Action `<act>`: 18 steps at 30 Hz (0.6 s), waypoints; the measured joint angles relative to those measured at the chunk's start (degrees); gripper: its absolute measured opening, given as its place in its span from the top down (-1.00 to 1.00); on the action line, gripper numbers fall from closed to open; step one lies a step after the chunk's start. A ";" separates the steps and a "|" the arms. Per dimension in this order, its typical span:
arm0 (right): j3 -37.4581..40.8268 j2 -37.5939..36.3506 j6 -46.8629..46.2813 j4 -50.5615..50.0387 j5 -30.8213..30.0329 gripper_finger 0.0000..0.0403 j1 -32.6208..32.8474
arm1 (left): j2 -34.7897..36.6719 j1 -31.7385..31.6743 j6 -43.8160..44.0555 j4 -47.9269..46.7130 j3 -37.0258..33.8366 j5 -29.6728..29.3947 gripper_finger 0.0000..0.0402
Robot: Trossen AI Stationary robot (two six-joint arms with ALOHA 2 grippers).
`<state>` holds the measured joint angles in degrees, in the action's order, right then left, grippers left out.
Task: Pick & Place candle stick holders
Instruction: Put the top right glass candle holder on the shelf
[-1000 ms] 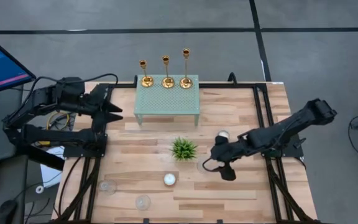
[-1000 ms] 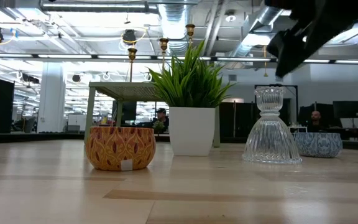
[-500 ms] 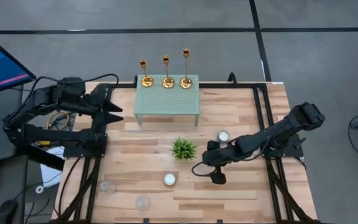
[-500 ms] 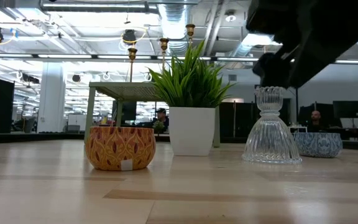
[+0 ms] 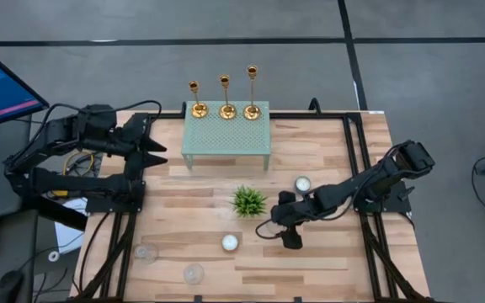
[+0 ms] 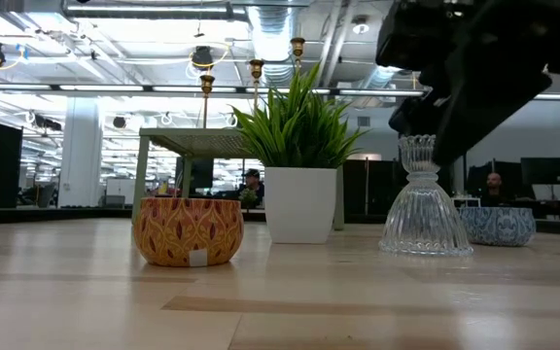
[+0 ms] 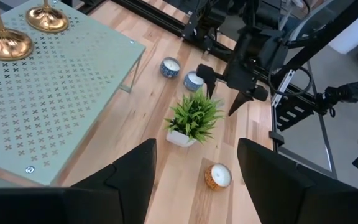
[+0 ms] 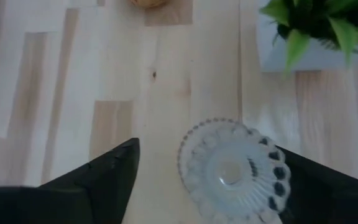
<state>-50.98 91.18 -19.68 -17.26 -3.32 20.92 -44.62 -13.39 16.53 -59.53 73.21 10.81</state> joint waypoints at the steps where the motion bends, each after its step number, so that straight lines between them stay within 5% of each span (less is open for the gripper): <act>1: 0.00 0.02 0.11 -0.49 -0.15 -0.48 -0.09 | -0.02 0.00 0.00 0.00 0.00 0.00 -0.12; 18: 0.00 2.84 -0.13 2.00 -1.04 -0.03 -0.47 | -0.02 -0.02 -0.07 0.03 0.00 -0.01 -0.10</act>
<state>-50.98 94.02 -19.81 -15.26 -4.36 20.45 -44.64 -13.41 16.47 -59.50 73.21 10.80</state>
